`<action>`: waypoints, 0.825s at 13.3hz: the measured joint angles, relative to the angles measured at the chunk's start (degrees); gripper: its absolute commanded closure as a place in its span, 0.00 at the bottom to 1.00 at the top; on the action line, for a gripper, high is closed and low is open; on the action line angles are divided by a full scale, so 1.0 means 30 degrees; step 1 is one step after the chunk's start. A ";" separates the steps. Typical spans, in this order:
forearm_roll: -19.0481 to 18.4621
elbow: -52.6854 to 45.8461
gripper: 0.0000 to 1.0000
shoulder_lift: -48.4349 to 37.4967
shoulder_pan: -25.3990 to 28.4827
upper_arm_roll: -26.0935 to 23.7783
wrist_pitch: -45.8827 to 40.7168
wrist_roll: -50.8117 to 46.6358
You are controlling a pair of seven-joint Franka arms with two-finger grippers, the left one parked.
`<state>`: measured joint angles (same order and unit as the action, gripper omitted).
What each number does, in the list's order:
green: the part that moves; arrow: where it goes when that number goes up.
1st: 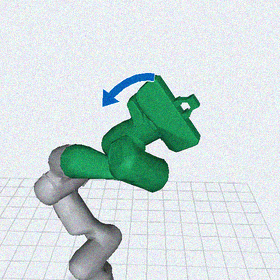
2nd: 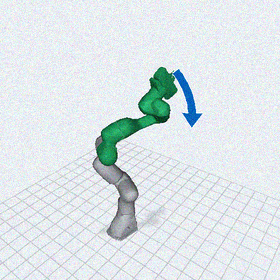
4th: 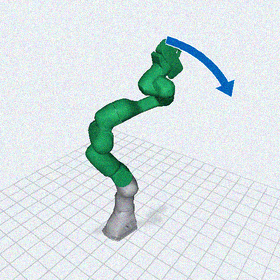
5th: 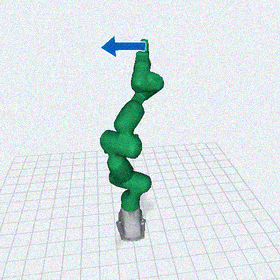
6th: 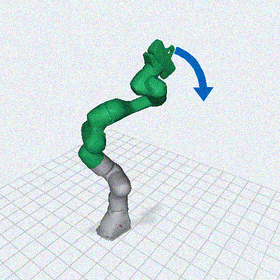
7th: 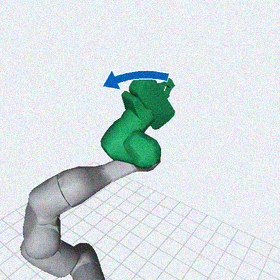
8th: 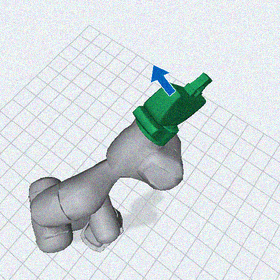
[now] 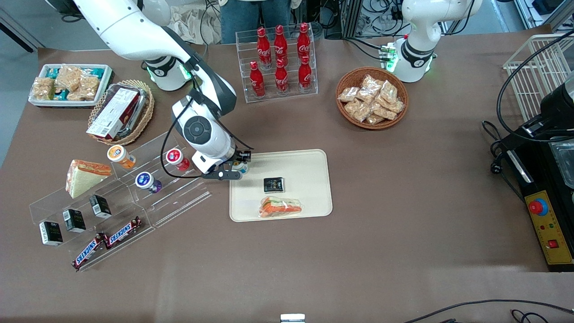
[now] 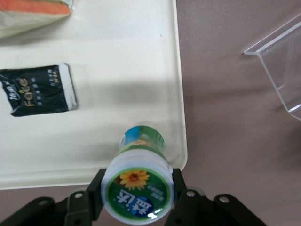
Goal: Place green gum on tray
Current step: 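Lower the green gum bottle onto the tray beside the black packet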
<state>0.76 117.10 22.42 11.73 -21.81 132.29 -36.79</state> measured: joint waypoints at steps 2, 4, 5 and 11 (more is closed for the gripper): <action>-0.0005 -0.0208 0.72 0.0498 0.0404 0.0307 0.0119 -0.0007; -0.0007 -0.0337 0.71 0.0709 0.0580 0.0447 0.0181 -0.0024; -0.0009 -0.0392 0.71 0.0777 0.0580 0.0465 0.0183 -0.0025; -0.0219 -0.0494 0.00 0.1066 0.0587 0.0651 0.0296 -0.0030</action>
<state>0.10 115.62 25.62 13.49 -19.86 133.18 -36.88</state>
